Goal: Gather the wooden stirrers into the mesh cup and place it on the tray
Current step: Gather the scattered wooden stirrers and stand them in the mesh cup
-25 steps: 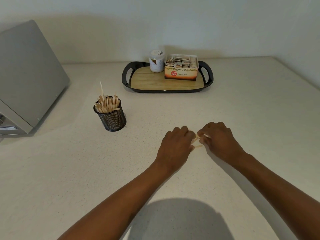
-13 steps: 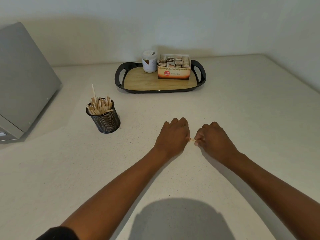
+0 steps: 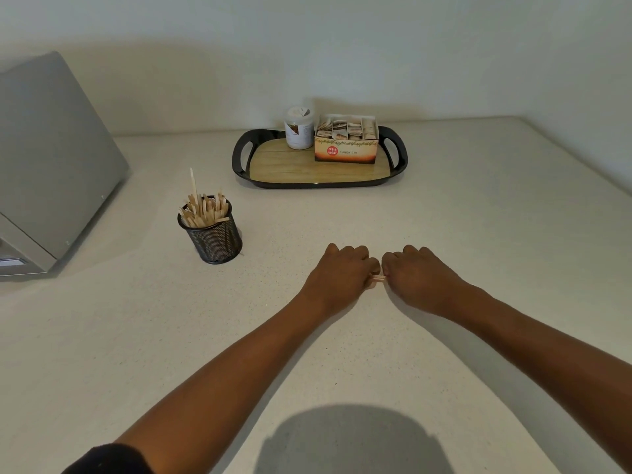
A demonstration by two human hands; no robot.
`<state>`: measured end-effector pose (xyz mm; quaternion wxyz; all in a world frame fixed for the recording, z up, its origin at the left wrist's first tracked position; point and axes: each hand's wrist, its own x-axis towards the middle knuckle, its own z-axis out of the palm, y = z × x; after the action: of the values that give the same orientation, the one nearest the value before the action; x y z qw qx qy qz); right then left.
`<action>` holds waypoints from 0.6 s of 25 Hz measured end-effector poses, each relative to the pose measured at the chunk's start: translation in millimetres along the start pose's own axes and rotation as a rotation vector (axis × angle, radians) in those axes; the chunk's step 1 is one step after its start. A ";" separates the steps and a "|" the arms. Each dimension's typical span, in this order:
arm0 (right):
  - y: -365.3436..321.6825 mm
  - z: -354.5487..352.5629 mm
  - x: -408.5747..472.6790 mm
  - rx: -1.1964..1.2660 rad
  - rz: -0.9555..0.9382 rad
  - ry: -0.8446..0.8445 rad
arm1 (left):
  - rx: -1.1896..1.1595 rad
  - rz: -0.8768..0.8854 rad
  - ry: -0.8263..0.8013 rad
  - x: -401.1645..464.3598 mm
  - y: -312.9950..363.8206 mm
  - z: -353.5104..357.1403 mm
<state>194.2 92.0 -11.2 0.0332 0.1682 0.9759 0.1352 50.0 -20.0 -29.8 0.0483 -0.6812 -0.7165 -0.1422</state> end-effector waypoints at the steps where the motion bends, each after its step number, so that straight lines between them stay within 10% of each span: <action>1: 0.3 -4.0 2.3 -0.026 -0.024 0.005 | 0.004 -0.002 -0.006 -0.4 -1.8 -4.1; 5: -2.0 -32.5 22.3 0.079 -0.073 0.090 | -0.079 -0.135 0.026 -6.2 -10.6 -25.5; 12: -33.6 -94.9 54.2 1.344 0.302 0.486 | -0.362 -0.484 0.346 -38.1 -48.2 -79.3; 15: -81.5 -111.2 68.8 1.409 0.275 0.462 | -0.353 -0.481 0.450 -51.0 -54.3 -99.0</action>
<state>91.1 13.2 71.9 -0.3047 0.2371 0.7839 -0.4861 -12.7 -97.5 43.8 0.0513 -0.4430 -0.7919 -0.4171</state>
